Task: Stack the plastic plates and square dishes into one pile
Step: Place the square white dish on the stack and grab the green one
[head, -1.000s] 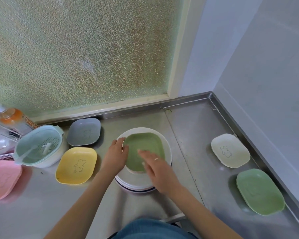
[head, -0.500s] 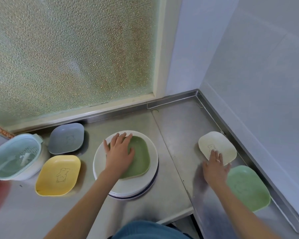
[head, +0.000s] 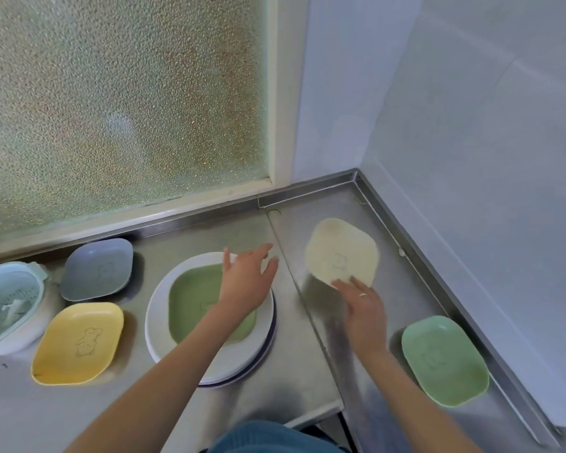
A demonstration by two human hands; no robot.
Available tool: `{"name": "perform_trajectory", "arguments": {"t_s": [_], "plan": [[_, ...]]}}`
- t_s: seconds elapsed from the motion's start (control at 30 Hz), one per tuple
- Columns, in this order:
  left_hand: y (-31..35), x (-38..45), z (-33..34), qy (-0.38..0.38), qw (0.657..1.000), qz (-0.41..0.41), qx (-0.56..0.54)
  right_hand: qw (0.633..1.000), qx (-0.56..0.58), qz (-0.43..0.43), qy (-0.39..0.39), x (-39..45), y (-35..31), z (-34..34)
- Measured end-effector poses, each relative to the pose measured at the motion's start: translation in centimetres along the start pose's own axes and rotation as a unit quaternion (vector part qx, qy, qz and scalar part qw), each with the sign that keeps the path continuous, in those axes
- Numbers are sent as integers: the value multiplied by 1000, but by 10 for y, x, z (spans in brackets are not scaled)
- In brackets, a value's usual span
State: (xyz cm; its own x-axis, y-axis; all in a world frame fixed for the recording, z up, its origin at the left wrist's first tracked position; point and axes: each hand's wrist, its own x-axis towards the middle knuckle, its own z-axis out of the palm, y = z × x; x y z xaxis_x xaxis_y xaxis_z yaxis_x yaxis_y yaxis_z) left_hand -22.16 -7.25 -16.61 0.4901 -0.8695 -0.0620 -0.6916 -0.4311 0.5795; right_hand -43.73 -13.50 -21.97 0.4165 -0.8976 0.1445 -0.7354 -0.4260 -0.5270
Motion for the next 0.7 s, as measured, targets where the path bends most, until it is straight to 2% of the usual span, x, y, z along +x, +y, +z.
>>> {"name": "perform_trajectory", "arguments": {"t_s": [0.1, 0.17, 0.27, 0.37, 0.47, 0.7], "plan": [[2, -2, -16, 84, 992, -66, -63, 987, -7, -161, 22, 4, -47, 2], [-7, -6, -30, 116, 983, -95, -107, 972, 1, -231, 31, 3, -76, 7], [-32, -18, -50, 177, 957, -134, -186, 960, 30, -279, 9, -3, -108, 19], [-60, -37, -55, 224, 940, -189, -174, 949, 30, -314, -23, -11, -122, 30], [-78, -53, -50, 221, 936, -222, -159, 934, 22, -347, -78, -21, -122, 40], [-84, -71, -44, 175, 953, -218, -117, 916, 0, -374, -145, -39, -116, 48]]}}
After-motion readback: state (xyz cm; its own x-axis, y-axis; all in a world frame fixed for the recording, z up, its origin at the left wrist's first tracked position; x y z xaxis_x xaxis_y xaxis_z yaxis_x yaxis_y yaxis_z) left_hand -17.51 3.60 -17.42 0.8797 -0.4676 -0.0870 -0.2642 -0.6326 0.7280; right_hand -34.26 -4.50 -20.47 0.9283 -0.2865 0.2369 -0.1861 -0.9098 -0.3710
